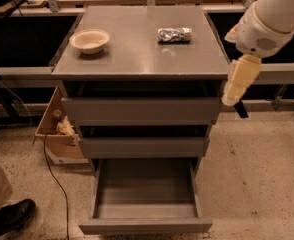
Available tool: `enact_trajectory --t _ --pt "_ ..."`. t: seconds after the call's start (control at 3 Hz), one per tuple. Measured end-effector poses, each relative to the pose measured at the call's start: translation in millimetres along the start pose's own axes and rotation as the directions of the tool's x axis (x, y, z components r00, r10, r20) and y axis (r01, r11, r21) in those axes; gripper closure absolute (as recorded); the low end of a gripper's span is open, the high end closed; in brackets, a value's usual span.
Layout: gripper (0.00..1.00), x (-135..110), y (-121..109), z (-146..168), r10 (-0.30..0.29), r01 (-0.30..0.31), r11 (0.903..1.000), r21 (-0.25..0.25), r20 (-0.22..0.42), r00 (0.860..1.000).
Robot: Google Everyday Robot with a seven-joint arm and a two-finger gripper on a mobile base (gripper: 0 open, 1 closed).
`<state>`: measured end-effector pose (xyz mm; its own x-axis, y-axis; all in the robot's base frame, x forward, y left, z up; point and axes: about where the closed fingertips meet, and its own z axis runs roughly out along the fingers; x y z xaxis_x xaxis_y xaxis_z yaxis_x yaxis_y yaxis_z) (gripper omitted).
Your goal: Place redbull can into bottom drawer
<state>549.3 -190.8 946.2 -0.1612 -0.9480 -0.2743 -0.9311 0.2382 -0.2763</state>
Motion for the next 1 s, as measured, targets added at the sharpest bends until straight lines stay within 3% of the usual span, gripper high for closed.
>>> enact_trajectory --t 0.33,1.0 --pt "0.00 -25 -47 30 -0.009 0.008 0.9999 0.014 0.060 0.998" --pt "0.00 -67 -116 64 -0.024 0.019 0.9993 0.031 0.151 0.988"
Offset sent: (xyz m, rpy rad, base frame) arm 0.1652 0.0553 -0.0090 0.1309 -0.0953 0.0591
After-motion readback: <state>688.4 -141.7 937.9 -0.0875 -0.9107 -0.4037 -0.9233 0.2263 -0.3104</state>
